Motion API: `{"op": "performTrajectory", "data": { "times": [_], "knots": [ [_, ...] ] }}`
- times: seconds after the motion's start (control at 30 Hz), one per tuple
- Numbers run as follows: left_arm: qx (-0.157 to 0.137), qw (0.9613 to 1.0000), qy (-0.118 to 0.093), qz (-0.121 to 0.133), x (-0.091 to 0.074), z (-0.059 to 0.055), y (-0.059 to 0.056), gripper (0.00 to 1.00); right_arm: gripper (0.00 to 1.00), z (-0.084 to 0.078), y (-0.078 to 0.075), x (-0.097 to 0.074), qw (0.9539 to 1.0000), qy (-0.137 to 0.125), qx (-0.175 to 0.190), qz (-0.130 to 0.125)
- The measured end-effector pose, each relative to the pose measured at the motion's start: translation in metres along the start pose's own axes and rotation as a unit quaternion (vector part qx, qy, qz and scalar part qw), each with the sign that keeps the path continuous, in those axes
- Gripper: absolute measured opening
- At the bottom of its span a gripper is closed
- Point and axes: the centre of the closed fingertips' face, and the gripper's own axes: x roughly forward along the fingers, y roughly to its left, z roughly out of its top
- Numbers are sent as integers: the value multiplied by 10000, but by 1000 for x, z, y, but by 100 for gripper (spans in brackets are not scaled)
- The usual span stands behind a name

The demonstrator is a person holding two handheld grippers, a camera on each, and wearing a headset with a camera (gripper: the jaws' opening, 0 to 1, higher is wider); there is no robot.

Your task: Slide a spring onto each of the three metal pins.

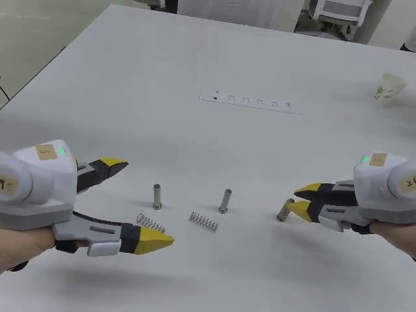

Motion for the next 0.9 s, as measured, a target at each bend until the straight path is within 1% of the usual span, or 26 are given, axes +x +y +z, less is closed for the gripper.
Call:
{"op": "performTrajectory", "data": {
  "times": [0.07,0.23,0.33,0.57,0.73,0.9],
  "knots": [
    [5,10000,3,7,0,0,1,98,14,1,1,-2,10000,-31,0,-13],
    [19,10000,38,-6,0,-2,0,98,15,3,8,-8,9999,-133,35,-22],
    [32,10000,60,1,0,-3,0,98,15,2,11,-10,9999,-138,-20,-41],
    [22,10000,61,-2,0,-3,0,98,15,4,19,-13,9998,-216,22,15],
    [23,10000,72,-12,0,-4,0,98,15,1,26,-11,9998,-199,26,72],
    [18,10000,69,-15,0,-4,0,98,15,-3,30,-9,9998,-154,46,113]
  ]
}}
